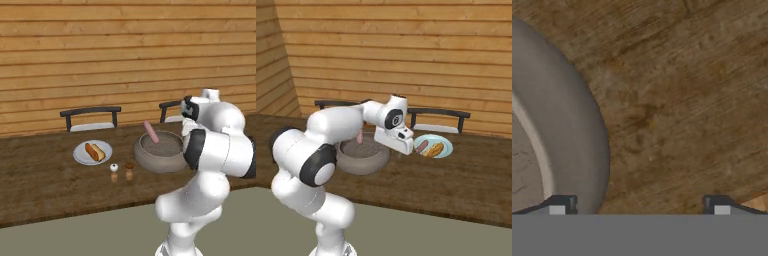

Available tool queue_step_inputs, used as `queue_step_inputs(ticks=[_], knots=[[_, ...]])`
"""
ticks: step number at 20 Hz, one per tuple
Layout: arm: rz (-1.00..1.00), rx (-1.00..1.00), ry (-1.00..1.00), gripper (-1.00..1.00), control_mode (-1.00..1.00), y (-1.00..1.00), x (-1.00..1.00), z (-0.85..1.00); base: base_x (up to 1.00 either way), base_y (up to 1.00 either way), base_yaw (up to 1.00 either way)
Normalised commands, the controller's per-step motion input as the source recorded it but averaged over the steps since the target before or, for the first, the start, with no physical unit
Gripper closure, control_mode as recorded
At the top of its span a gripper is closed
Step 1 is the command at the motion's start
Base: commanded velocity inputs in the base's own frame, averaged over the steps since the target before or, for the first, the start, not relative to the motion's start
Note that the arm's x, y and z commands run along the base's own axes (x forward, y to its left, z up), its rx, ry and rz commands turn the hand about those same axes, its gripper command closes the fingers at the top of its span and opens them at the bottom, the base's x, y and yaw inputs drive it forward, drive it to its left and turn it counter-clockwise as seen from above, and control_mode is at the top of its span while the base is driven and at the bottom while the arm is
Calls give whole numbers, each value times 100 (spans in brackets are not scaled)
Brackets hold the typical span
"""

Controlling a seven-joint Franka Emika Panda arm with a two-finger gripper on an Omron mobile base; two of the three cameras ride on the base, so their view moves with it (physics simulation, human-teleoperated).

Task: Place one bun and one sausage from the bowl on each plate.

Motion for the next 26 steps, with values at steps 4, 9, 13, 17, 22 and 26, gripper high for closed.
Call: queue_step_inputs(ticks=[4,9,13,17,22,26], knots=[[0,0,0,-100,-100,93,-54,3,0,0,0],[1,0,-17,-100,-100,84,-5,19,0,0,0],[4,0,-28,-100,-100,66,14,10,0,0,0],[13,0,-19,-100,-100,43,31,16,0,0,0],[19,-3,-13,-100,-100,26,40,25,0,0,0],[18,-9,-7,-100,-100,11,35,36,0,0,0]])
